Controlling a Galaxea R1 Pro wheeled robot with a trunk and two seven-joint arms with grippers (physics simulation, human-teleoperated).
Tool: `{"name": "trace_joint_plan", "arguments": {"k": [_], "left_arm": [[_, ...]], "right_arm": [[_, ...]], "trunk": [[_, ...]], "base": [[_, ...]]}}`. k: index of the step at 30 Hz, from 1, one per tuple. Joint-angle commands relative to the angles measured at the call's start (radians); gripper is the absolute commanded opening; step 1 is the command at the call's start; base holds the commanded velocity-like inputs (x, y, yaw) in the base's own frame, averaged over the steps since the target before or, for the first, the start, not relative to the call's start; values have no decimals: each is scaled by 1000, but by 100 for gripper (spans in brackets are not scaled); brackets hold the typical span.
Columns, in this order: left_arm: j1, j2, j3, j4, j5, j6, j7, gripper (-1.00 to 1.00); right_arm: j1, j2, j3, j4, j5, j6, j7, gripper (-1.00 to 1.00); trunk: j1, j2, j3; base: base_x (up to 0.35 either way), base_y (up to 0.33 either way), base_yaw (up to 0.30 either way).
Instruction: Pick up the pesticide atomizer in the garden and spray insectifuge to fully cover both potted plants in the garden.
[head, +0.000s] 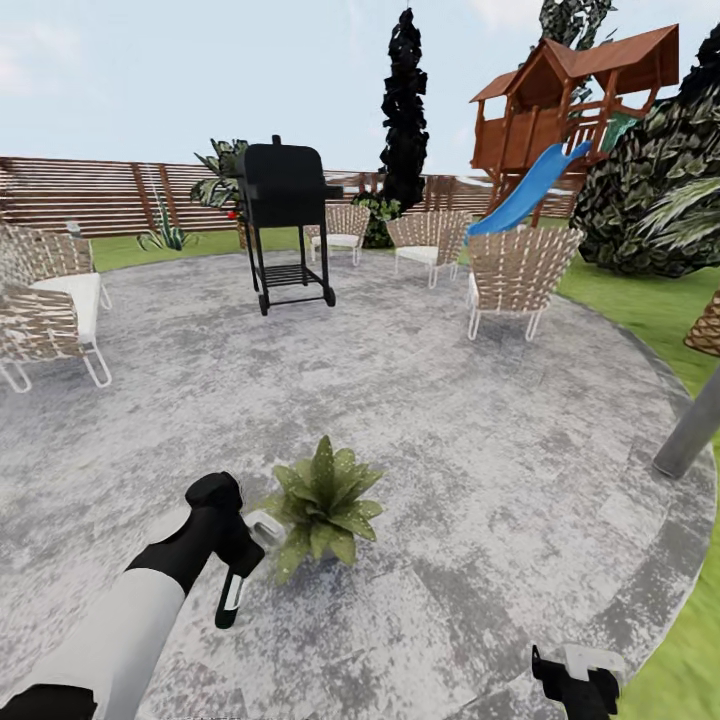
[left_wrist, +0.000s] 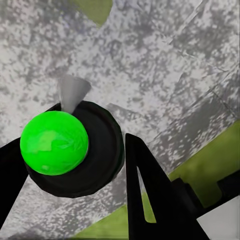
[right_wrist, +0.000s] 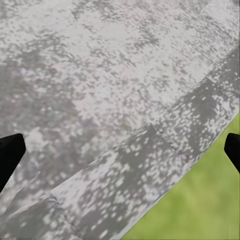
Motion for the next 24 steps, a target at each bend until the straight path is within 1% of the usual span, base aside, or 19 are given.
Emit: {"name": "trace_joint_plan", "arguments": {"k": [1,5,8,16,21,24], "left_arm": [[-1,0,-4,-1,-10,6,-9,-100],[-1,-3,-5,8,-11,6,-9,-100],[-1,-8,-4,9,-11,5,-7,-100],[-1,-5,-2,10,-11,5,-5,-100],[3,-2,-1,11,-11,5,-4,-100],[10,0,1,10,-11,5,-3,-100]], "right_arm": [[-1,0,-5,1,11,-3,-4,100],[-1,0,-5,1,11,-3,-4,100],[-1,0,-5,1,11,-3,-4,100],[-1,0,-5,1,11,-3,-3,100],[-1,0,-5,1,11,-3,-4,100],[-1,1,-4,1,11,-3,-3,100]], "trunk": [[0,0,-1],[0,0,-1],[0,0,-1],[0,0,-1],[0,0,-1],[0,0,-1]], "base": [[1,-1,278],[0,0,277],[111,-129,82],[156,-227,6],[2,-279,6],[-85,-285,158]]}}
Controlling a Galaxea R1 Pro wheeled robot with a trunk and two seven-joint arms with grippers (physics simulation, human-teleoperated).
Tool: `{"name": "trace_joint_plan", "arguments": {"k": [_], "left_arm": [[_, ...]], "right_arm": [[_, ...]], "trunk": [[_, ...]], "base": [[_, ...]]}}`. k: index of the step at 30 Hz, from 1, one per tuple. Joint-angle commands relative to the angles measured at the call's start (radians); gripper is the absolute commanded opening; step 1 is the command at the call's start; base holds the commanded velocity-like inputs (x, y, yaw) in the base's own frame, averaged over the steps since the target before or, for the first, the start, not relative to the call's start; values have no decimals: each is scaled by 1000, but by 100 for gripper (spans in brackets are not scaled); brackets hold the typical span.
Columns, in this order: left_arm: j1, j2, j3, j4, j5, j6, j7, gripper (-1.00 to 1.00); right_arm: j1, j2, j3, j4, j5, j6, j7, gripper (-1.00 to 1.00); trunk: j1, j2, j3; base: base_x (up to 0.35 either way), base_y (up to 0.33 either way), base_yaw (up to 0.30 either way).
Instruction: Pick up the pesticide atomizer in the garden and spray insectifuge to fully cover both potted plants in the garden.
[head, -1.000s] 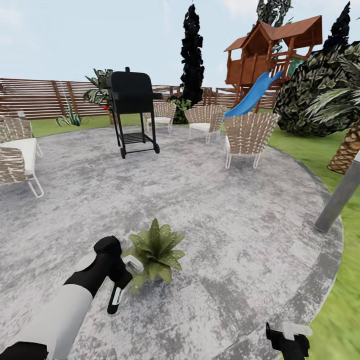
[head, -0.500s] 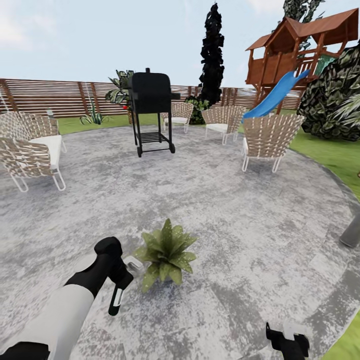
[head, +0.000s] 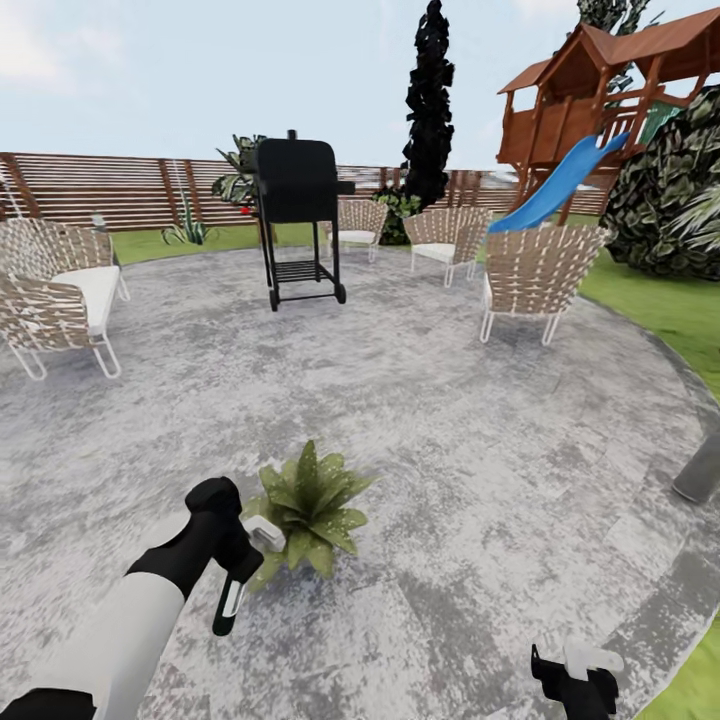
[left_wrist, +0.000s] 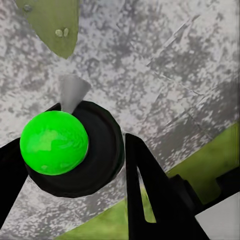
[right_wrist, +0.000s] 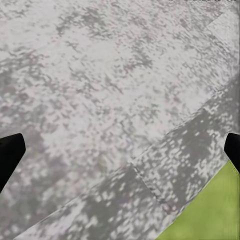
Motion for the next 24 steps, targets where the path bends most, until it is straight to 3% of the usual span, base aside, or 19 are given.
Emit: {"name": "trace_joint_plan", "arguments": {"k": [1,5,11,16,19,24], "left_arm": [[0,1,-2,-1,-10,7,-9,-100],[4,2,4,0,-10,7,-8,-100],[32,2,14,1,-9,6,12,-100],[78,6,89,0,-9,4,33,-100],[110,9,131,-1,-3,0,109,-100],[119,2,158,-12,4,-4,149,-100]], "right_arm": [[-1,0,-5,1,11,-2,-4,100],[-1,1,-6,1,11,-2,-4,100],[-1,-4,-6,1,11,-2,-4,100],[-1,-4,-6,1,11,-2,-4,100],[-1,-4,-6,1,11,-2,-3,100],[-1,-2,-6,1,11,-2,-4,100]], "trunk": [[0,0,-1],[0,0,-1],[0,0,-1],[0,0,-1],[0,0,-1],[0,0,-1]], "base": [[-84,-285,242],[-10,-286,222],[127,-230,21],[23,-20,0],[2,-1,0],[0,0,146]]}}
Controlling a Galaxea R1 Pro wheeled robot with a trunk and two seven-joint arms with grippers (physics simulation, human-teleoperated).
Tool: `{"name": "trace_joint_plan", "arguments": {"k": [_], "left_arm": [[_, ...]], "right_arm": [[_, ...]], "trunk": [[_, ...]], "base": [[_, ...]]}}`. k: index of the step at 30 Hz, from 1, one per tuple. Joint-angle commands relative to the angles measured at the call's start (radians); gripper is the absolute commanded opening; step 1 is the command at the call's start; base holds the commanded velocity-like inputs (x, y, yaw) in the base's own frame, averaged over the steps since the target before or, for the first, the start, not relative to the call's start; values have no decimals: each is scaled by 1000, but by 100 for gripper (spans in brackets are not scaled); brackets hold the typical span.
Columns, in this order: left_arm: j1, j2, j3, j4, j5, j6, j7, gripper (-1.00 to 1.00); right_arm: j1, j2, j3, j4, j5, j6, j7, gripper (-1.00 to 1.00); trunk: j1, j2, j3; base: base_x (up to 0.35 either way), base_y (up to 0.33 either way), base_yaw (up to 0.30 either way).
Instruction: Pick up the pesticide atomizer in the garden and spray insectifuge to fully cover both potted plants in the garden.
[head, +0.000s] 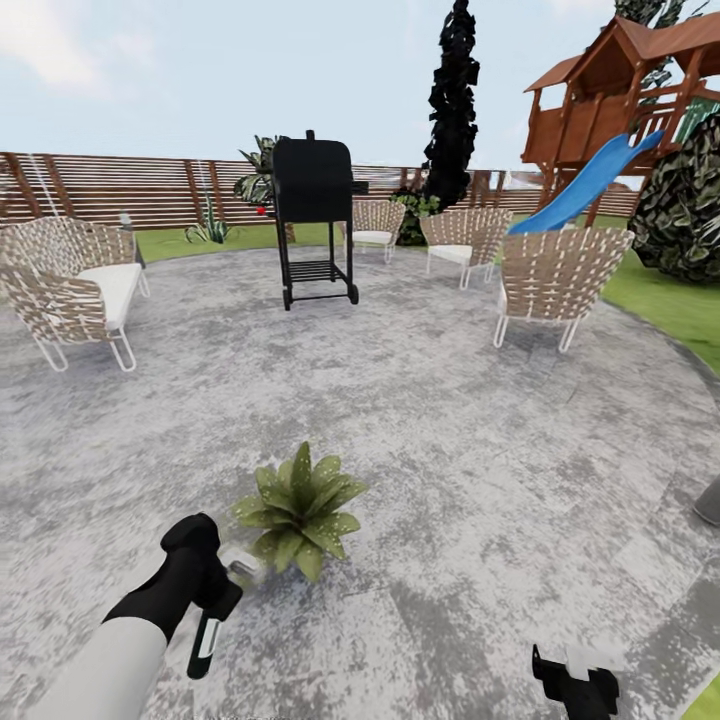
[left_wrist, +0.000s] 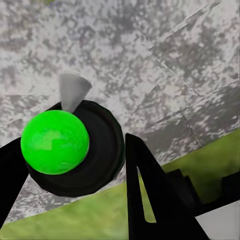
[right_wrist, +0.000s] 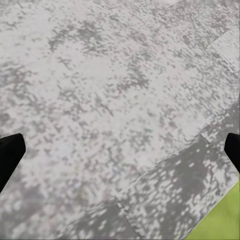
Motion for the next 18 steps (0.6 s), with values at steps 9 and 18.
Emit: {"name": "trace_joint_plan", "arguments": {"k": [9,18], "left_arm": [[1,-8,2,2,-10,2,-7,-100],[1,-2,6,5,-10,2,-7,-100]], "right_arm": [[-1,1,-5,1,11,-3,-4,100],[-1,1,-5,1,11,-3,-4,100]], "trunk": [[0,0,-1],[0,0,-1]], "base": [[0,-95,130],[0,-303,1]]}}
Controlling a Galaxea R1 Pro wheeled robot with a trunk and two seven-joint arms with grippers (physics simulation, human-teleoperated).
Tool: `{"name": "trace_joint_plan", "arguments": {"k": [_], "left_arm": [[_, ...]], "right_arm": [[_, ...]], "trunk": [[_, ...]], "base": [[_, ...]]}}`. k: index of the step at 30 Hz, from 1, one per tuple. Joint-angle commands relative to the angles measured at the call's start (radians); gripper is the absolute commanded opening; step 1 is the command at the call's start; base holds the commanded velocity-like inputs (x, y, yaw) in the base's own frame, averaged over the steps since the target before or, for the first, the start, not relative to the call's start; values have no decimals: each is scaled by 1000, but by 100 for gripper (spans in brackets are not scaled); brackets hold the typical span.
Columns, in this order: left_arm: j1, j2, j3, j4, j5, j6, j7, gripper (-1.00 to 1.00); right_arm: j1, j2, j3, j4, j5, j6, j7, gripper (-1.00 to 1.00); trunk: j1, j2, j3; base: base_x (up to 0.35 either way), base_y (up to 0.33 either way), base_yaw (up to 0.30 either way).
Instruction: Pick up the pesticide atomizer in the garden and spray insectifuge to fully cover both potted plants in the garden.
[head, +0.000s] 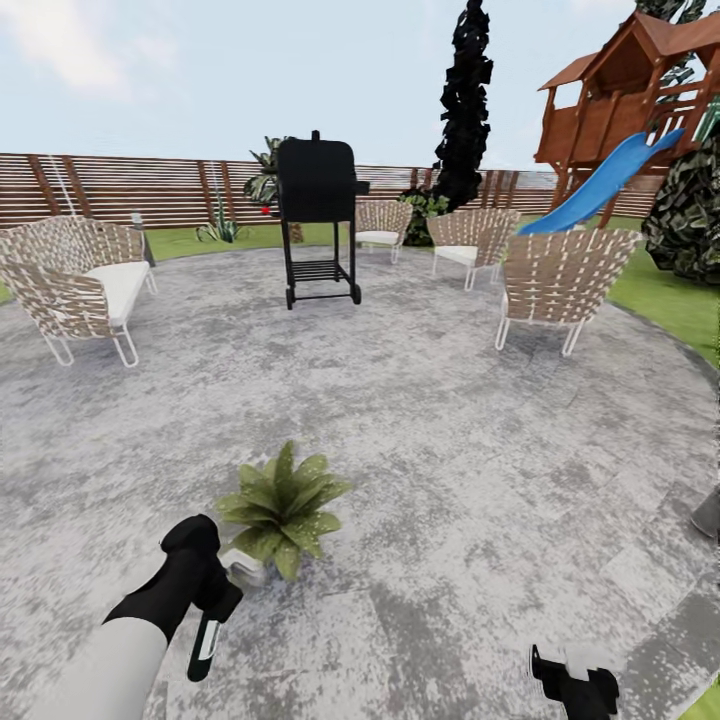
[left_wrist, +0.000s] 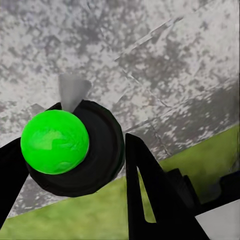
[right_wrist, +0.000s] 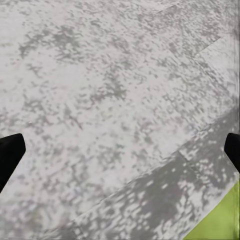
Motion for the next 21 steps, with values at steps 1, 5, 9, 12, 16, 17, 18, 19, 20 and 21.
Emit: {"name": "trace_joint_plan", "arguments": {"k": [1,5,9,12,16,17,18,19,20,21], "left_arm": [[0,0,2,-1,-9,5,-9,-100],[-1,3,4,0,-9,5,-9,-100],[9,6,12,4,-9,5,-9,-100],[17,6,18,5,-9,3,-9,-100],[33,5,19,5,-7,-15,-9,-100],[34,5,19,5,-6,-30,-9,-100],[35,5,20,6,-6,-51,-9,-100],[37,6,30,6,-3,-91,-9,-100],[39,5,43,7,5,-123,-9,-100],[45,5,70,7,26,-179,-9,-100]], "right_arm": [[-1,0,-5,1,11,-3,-4,100],[-1,1,-5,1,11,-2,-4,100],[-1,1,-5,1,11,-3,-4,100],[-1,0,-5,0,11,-2,-3,100],[-1,0,-5,0,11,-3,-4,100],[-1,0,-5,0,11,-3,-4,100],[-1,0,-5,0,11,-3,-4,100],[-1,0,-5,0,11,-3,-3,100],[-1,0,-5,0,11,-2,-3,100],[-1,0,-4,-1,11,-2,-2,100]], "trunk": [[0,0,-1],[0,0,-1],[0,0,-1],[0,0,-1],[0,0,-1],[0,0,-1],[0,0,-1],[0,0,-1],[0,0,-1],[0,0,-1]], "base": [[0,-306,0],[-62,-300,135],[-222,-226,267],[-272,-184,276],[-284,-163,209],[-297,-135,65],[-301,-128,41],[-303,-117,21],[-304,-112,14],[-299,-105,7]]}}
